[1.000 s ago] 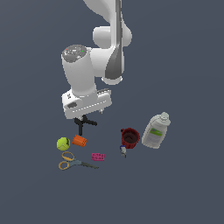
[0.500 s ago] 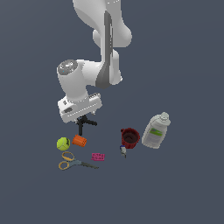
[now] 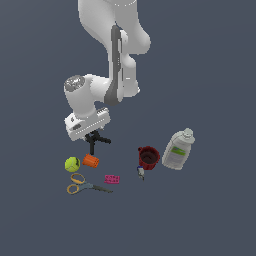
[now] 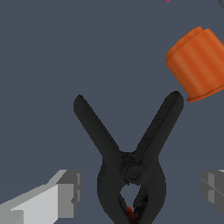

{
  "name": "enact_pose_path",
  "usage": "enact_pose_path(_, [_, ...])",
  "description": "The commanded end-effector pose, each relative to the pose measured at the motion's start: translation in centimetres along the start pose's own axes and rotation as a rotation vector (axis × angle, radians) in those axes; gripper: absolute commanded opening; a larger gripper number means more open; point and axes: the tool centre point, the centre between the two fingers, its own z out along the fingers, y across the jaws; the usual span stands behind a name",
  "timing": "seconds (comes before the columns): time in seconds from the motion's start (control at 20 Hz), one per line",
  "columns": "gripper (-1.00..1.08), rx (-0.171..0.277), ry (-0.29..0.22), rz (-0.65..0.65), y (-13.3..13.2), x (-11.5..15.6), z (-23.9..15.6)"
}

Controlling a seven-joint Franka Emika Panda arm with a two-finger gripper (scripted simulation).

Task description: Pick up a designated object from a clutter of objects.

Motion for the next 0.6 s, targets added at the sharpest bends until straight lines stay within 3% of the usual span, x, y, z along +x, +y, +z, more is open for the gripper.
enact_pose_path(0.0, [1.0,-0.002,-0.001,-0.017,0.05,-0.67,0.57])
enact_pose_path(0.55, [1.0,-0.002,-0.004,-0.031,0.06,-1.4,1.38])
